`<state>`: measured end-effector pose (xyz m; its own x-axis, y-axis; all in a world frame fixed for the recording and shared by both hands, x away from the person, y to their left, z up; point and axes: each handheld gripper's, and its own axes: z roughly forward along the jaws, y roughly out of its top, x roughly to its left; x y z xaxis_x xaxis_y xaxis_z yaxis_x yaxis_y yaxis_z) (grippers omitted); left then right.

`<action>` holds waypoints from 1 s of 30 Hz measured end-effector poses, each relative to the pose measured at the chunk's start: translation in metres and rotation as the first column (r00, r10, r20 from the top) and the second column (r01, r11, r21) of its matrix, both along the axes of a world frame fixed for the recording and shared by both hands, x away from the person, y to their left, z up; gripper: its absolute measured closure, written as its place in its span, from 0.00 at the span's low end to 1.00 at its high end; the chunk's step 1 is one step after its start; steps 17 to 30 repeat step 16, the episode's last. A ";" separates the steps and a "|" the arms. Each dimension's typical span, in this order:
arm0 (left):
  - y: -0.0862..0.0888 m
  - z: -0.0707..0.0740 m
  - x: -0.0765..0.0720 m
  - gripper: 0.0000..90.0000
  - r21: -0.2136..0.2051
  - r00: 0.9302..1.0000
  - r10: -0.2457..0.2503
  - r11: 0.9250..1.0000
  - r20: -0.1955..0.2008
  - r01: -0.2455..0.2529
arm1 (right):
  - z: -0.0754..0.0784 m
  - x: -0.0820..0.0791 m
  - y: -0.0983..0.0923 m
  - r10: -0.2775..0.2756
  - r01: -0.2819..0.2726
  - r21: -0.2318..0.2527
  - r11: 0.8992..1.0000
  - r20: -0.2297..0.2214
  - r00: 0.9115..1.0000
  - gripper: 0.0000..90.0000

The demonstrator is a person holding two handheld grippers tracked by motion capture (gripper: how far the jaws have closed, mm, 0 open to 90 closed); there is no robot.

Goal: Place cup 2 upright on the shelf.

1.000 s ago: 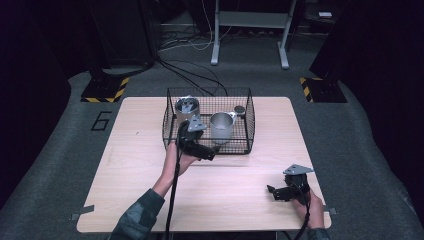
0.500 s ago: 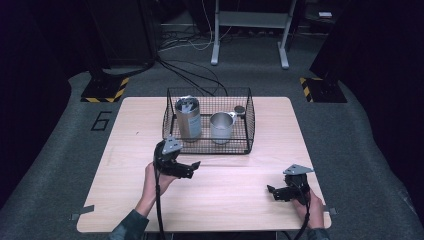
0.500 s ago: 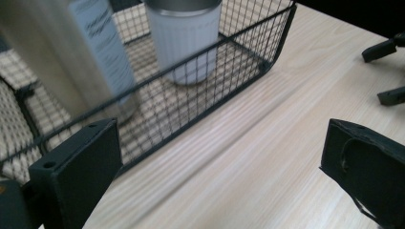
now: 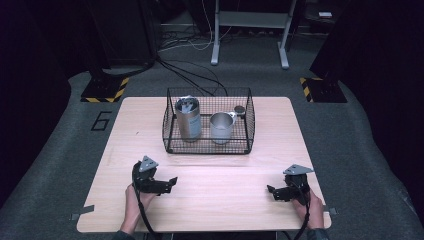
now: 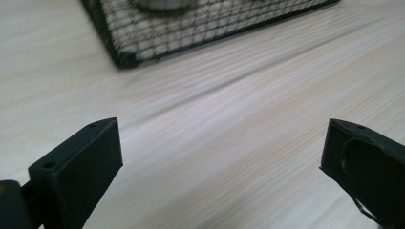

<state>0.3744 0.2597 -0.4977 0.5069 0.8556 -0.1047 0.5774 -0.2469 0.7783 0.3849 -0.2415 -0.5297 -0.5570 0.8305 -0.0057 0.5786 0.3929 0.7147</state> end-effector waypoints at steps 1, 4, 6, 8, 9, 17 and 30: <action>0.002 -0.003 -0.001 0.00 -0.009 1.000 0.013 1.000 0.001 -0.013 | 0.000 0.000 0.000 0.000 0.000 0.000 1.000 0.000 1.000 0.00; 0.008 -0.008 -0.002 0.00 -0.004 0.999 0.033 0.999 -0.007 -0.033 | 0.000 0.000 0.000 0.000 0.000 0.000 1.000 0.000 1.000 0.00; 0.009 -0.011 -0.002 0.00 0.009 0.999 0.038 0.999 -0.004 -0.038 | 0.000 0.000 0.000 0.000 0.000 0.000 1.000 0.000 1.000 0.00; 0.010 -0.015 -0.003 0.00 0.026 0.999 0.039 0.999 -0.003 -0.039 | 0.000 0.000 0.000 0.000 0.000 0.000 1.000 0.000 1.000 0.00; 0.011 -0.017 -0.003 0.00 0.020 0.999 0.039 0.999 -0.002 -0.039 | 0.000 0.000 0.000 0.000 0.000 0.000 1.000 0.001 1.000 0.00; 0.015 -0.027 -0.006 0.00 0.006 0.998 0.056 0.998 -0.018 -0.056 | 0.000 0.000 0.000 0.000 0.000 0.000 1.000 0.000 1.000 0.00; 0.015 -0.027 -0.006 0.00 0.006 0.998 0.056 0.998 -0.018 -0.056 | 0.000 0.000 0.000 0.000 0.000 0.000 1.000 0.000 1.000 0.00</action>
